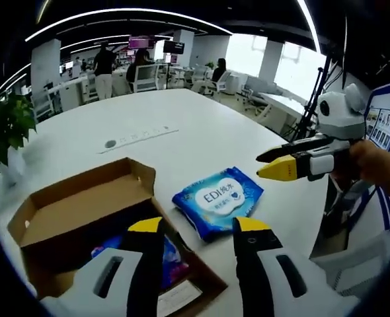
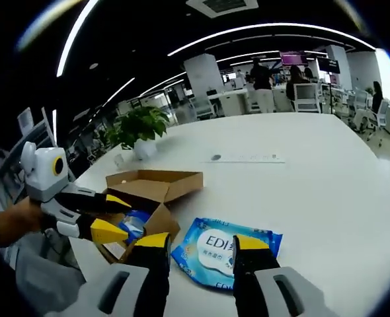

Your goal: Operate the shoe box by opening the lid, removing the specified soft item, and placing it in the target area until the item is outside and the box remains undamaged.

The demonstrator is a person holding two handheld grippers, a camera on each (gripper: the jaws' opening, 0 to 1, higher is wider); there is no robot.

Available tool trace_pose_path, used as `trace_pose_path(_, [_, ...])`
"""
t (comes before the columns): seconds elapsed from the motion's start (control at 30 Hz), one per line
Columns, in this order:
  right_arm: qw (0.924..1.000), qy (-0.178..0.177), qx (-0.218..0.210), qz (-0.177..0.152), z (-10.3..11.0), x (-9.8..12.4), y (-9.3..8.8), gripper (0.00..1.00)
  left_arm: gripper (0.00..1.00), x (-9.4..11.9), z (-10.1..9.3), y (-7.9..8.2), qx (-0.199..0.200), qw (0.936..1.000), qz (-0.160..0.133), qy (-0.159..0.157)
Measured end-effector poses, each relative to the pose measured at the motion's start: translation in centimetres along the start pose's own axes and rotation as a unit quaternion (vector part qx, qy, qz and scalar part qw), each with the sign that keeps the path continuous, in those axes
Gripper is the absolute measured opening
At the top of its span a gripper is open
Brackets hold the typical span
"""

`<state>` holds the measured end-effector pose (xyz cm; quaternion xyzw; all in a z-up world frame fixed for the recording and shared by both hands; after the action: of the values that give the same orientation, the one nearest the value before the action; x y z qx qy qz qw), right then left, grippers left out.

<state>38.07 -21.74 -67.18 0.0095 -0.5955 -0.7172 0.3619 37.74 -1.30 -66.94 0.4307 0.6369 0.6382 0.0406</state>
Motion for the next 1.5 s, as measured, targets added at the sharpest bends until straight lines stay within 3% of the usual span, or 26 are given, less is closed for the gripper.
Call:
trace_pose_path(0.53, [0.9984, 0.044, 0.027, 0.021, 4.6, -2.2, 0.5, 0.36, 0.44, 3.5, 4.6, -1.4, 0.025, 0.9986, -0.001, 0.046])
trace_pose_path(1.03, [0.9922, 0.100, 0.066, 0.036, 8.2, -5.5, -0.4, 0.36, 0.40, 5.3, 8.8, -4.4, 0.058, 0.9935, 0.010, 0.097])
trace_pose_path(1.3, [0.9884, 0.117, 0.086, 0.044, 9.3, -7.5, -0.6, 0.36, 0.40, 5.3, 8.8, -4.9, 0.059, 0.9944, 0.015, 0.087])
trace_pose_path(1.5, [0.9824, 0.140, 0.117, 0.041, 10.2, -9.2, -0.6, 0.36, 0.34, 5.1, 8.7, -4.7, 0.057, 0.9964, 0.013, 0.061])
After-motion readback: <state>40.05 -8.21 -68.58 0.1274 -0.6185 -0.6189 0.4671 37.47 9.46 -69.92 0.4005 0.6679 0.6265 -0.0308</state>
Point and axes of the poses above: the point that each gripper's makers call its tool centre point, and the gripper's own axes: x roughly backward along the fingers, z roughly to its left, y roughly out of its top, the point moved 8 cm from there along x, roughly backward along the fingers, and after that the axes turned 8 degrees about -z, right-handed, at the moved point
